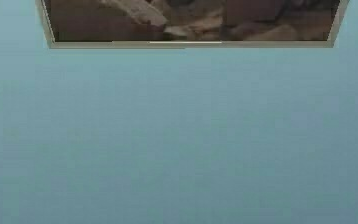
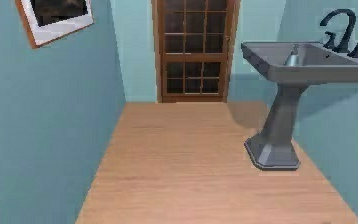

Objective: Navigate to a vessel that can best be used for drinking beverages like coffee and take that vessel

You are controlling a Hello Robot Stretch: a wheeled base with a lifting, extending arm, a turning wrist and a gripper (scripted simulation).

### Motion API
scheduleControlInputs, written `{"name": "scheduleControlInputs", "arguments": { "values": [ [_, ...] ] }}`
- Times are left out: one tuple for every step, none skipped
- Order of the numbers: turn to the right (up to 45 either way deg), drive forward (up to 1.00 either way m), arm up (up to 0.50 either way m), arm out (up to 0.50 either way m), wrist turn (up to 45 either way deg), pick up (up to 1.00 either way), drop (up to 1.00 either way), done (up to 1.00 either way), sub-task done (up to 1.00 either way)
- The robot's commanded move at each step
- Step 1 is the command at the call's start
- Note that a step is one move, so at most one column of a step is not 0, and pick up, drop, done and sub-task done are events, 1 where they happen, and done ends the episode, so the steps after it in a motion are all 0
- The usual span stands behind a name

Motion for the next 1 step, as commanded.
{"name": "scheduleControlInputs", "arguments": {
  "values": [
    [42.0,0.00,0.00,0.00,0.0,0.00,0.00,0.00,0.00]
  ]
}}
